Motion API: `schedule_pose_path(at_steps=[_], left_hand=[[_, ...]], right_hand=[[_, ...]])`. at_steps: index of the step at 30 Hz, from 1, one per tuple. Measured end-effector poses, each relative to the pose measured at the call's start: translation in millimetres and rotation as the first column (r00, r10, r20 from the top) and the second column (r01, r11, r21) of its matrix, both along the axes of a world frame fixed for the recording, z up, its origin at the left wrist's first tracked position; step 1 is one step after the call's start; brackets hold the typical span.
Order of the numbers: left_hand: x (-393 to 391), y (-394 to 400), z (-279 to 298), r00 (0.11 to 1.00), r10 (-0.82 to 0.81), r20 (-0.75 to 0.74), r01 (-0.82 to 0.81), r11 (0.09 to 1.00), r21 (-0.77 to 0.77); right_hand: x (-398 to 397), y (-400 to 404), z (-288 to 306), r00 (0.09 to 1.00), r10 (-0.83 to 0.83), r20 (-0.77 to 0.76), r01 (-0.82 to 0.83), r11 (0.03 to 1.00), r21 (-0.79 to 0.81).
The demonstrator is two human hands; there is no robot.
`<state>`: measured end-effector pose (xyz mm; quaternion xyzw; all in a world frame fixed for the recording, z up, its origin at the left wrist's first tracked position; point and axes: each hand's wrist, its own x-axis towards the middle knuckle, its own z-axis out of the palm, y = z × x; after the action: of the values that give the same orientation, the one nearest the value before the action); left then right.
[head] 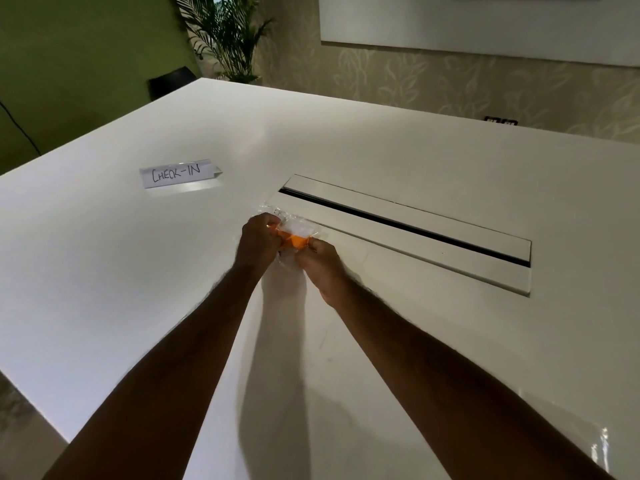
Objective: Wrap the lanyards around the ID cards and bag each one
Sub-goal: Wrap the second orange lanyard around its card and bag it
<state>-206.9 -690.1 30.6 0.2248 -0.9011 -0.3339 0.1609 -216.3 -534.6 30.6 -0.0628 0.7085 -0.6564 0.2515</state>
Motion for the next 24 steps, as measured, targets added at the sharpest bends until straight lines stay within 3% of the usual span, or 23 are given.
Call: schedule_pose_path(at_steps=[6,11,17,24], left_hand=[[9,6,-1,0.995,-0.086,-0.044,0.081,0.991,-0.105],[23,18,-1,0.988,-0.124,-0.091,0.106,0.978,-0.178],[46,47,-5,0.973,-0.199,-0.113,0.165,0.951,-0.260],[74,94,-1,0.970,-0.241,-0.023,0.229,0.945,-0.234]], right_hand=[[-3,5,-2,0.998,0.038,-0.051,-0.036,0.998,0.046],[1,14,-11,0.969,0.096,-0.230,-0.024,0.955,0.297],[15,58,-12,0.840,0.322,-0.436,-0.011,0.814,0.581],[28,131,-9,0.713,0.487,-0.504,0.086,0.652,0.753]])
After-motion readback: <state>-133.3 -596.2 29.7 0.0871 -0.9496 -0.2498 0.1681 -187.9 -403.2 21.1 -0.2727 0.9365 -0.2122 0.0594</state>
